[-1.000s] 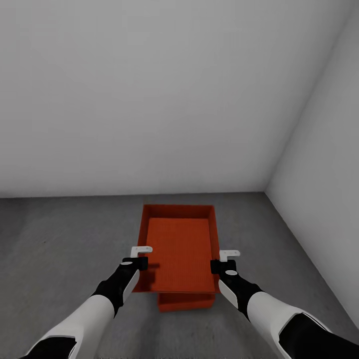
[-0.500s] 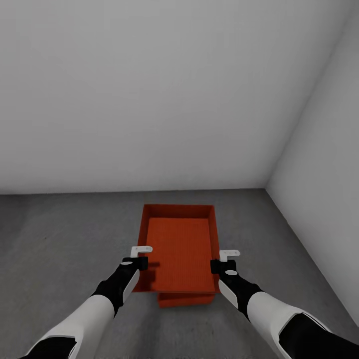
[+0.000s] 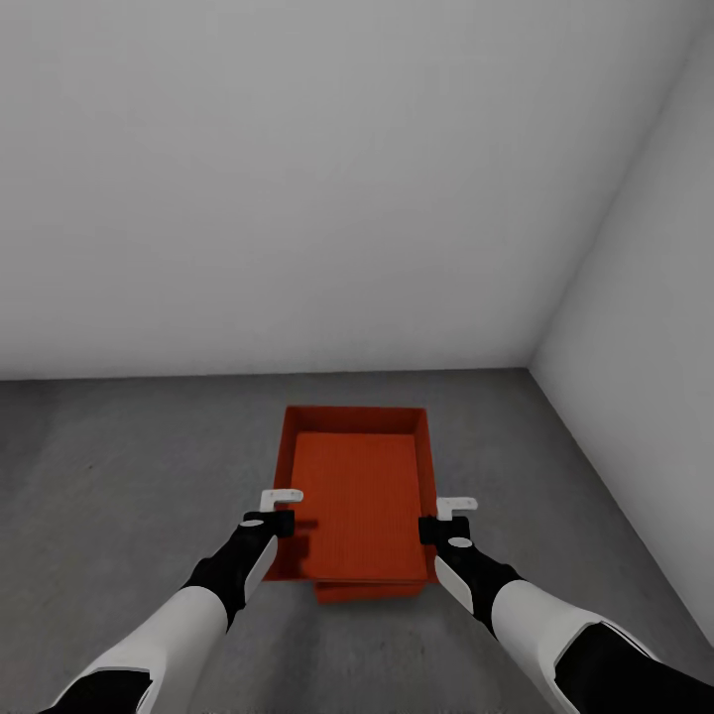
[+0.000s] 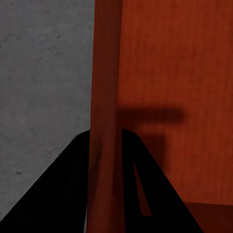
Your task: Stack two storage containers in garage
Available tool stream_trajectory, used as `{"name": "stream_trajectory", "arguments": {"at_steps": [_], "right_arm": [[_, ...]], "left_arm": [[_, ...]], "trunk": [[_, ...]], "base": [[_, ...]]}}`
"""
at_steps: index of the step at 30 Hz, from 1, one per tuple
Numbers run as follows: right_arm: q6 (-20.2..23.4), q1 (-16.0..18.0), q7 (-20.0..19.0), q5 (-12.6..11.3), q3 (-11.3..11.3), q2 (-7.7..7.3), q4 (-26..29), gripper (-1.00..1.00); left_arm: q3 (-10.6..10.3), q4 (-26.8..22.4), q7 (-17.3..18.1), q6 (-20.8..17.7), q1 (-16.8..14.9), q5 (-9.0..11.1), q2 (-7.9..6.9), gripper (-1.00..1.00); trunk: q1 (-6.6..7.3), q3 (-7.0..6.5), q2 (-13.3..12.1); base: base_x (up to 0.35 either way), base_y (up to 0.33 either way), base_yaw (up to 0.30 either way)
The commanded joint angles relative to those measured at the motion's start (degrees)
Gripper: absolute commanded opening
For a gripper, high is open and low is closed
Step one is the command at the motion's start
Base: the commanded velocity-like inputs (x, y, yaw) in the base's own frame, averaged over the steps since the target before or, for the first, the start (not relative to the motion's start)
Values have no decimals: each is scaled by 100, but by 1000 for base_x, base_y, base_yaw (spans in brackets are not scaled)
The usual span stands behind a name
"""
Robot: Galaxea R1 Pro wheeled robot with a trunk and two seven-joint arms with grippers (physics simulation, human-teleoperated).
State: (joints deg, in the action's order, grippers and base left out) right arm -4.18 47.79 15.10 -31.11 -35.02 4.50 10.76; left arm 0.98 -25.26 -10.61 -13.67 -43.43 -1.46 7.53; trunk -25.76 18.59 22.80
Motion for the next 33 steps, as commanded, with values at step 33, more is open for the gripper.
{"name": "stream_trajectory", "arguments": {"at_steps": [33], "right_arm": [[-133, 11, 2, 36, 63, -2, 14, -100]], "left_arm": [[-27, 92, -38, -40, 2, -30, -252, -100]], "trunk": [[-3, 313, 11]], "base": [[0, 0, 0]]}}
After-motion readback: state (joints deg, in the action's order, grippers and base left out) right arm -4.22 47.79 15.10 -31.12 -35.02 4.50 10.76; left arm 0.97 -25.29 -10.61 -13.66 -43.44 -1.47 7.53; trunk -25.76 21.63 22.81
